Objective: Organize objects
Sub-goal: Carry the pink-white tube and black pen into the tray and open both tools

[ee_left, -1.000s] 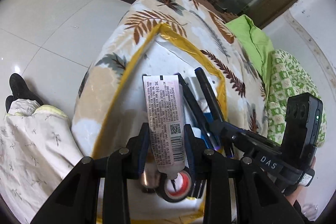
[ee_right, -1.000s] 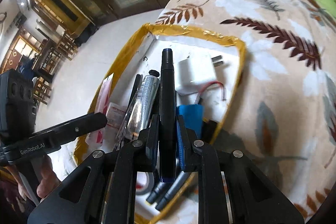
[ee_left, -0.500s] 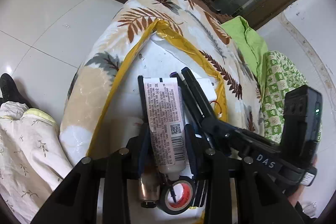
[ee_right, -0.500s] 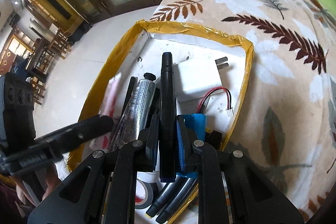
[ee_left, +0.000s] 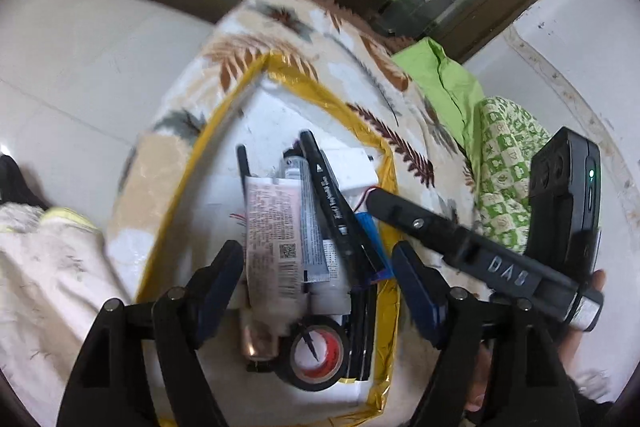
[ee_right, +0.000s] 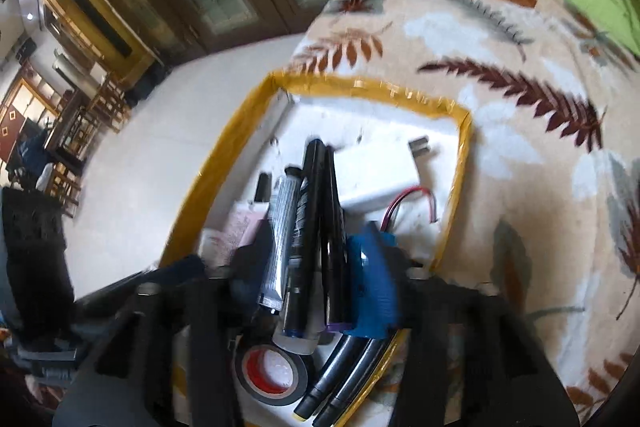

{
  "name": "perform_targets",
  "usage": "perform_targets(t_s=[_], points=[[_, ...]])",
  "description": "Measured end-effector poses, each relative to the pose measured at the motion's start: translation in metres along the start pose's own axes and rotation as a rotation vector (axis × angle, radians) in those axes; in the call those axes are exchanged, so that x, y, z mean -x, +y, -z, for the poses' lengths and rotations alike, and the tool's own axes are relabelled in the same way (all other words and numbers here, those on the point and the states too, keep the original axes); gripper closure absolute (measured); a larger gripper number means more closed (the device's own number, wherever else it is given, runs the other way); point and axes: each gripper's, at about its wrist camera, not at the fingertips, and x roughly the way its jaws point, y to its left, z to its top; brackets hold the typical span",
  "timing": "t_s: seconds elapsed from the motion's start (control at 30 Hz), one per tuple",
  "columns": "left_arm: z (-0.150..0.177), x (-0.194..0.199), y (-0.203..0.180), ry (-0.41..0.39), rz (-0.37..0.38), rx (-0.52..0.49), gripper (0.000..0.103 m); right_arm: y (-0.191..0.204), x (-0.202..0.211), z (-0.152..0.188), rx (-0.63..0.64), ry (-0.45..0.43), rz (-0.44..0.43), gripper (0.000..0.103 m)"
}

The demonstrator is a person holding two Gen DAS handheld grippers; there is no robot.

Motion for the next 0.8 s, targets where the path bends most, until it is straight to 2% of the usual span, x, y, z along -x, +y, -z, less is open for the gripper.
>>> perform_targets(t_s=[0.1,0.27,0.4,0.63,0.73,0.8], points=[[0.009,0.006,-0.005,0.008,-0.053,0.0,0.024,-0.003,0.011,0.003,-0.012,-0.023,-0.005,0.049],[0.019,0.009,-0.014,0.038,-0.17,-0.004,0.024,-0.016,0.016,0.016,-0.065,-0.001,-0.041,0.049],[0.028,0.004,-0.022,0.082,-0.162,-0.021,0.024,-0.021,0.024,0.029,-0.074,0.016,-0.062,0.049],[0.044,0.004,-0.045,0.095,-0.157,-0.051,0.024,-0.036,0.043,0.054,-0.161,-0.001,-0.083,0.049],[0.048,0.012,-0.055,0.057,-0.215,-0.101,0.025,-0.042,0.049,0.062,-0.212,-0.001,-0.107,0.049],[0.05,0.019,-0.06,0.031,-0.219,-0.122,0.025,-0.044,0.054,0.065,-0.215,-0.009,-0.095,0.049]])
